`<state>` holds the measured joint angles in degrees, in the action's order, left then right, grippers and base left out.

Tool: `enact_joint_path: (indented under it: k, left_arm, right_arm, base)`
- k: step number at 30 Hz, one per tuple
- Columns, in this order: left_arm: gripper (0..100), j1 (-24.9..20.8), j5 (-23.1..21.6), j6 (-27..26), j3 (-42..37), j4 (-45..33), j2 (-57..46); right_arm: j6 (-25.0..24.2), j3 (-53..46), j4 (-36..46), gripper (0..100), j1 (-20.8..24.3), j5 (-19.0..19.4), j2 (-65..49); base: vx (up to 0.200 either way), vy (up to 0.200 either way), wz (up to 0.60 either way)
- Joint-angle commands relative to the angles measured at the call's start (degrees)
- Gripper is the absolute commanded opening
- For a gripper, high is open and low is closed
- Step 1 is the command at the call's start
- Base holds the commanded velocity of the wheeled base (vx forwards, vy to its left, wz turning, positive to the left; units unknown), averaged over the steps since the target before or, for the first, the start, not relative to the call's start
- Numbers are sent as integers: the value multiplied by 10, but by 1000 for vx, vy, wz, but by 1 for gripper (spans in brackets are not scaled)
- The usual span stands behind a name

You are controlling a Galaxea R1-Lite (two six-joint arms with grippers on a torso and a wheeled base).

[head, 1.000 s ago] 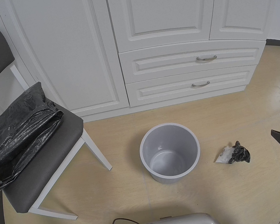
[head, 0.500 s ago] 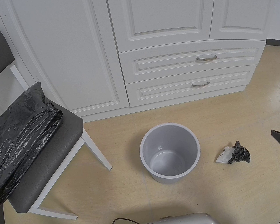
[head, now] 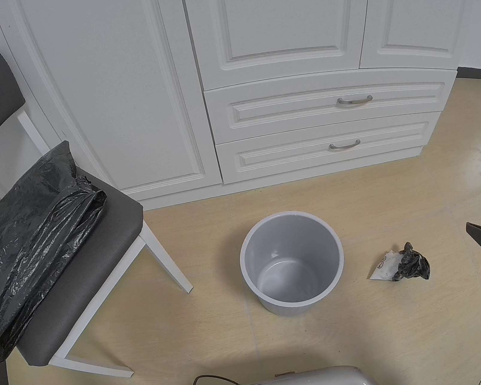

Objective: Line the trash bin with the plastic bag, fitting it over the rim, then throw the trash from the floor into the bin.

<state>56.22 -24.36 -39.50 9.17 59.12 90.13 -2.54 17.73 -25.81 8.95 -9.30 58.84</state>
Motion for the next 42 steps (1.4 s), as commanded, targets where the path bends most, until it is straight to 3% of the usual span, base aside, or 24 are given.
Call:
enact_joint_path:
  k: [1, 5, 6, 23, 26, 28, 31, 33, 35, 36, 39, 42]
  left_arm:
    - [100, 0, 0, 0, 0, 2, -1]
    - [100, 0, 0, 2, 0, 4, -4]
    - [0, 0, 0, 2, 0, 5, -5]
    - [0, -5, -2, 11, -9, 1, -103]
    - [0, -22, -3, 40, -11, 1, -121]
    - [0, -57, -17, 92, -9, 6, -142]
    - [0, -81, -30, 121, -9, 6, -155]
    - [0, -146, -41, 176, -8, 1, -182]
    - [0, -188, -38, 216, -2, 1, -196]
    - [0, -188, -38, 216, -2, 1, -196]
    - [0, -275, -33, 258, 24, -2, -214]
    - [0, -320, -29, 268, 39, -13, -215]
  right_arm:
    - [-1, -1, 0, 100, 0, 0, 0]
    - [0, -1, 0, 100, 0, 1, -1]
    - [0, 0, 0, 100, 0, 0, -1]
    - [0, 6, -19, 100, 1, 0, 1]
    - [-5, 6, -48, 100, 10, 0, 3]
    - [-1, 8, -66, 100, 40, 1, -4]
    - [-1, 29, -58, 100, 73, 1, -5]
    - [-2, 79, -38, 100, 134, -6, 29]
    - [-13, 118, -28, 100, 150, -5, 67]
    - [-13, 118, -28, 100, 150, -5, 67]
    - [-66, 137, -39, 100, 165, -5, 138]
    - [-43, 121, -61, 100, 165, -21, 167]
  base:
    - [0, 0, 0]
    - [0, 0, 0]
    - [0, 0, 0]
    - [0, 0, 0]
    - [0, 0, 0]
    - [0, 0, 0]
    - [0, 0, 0]
    - [0, 0, 0]
    - [0, 0, 0]
    - [0, 0, 0]
    - [0, 0, 0]
    - [0, 0, 0]
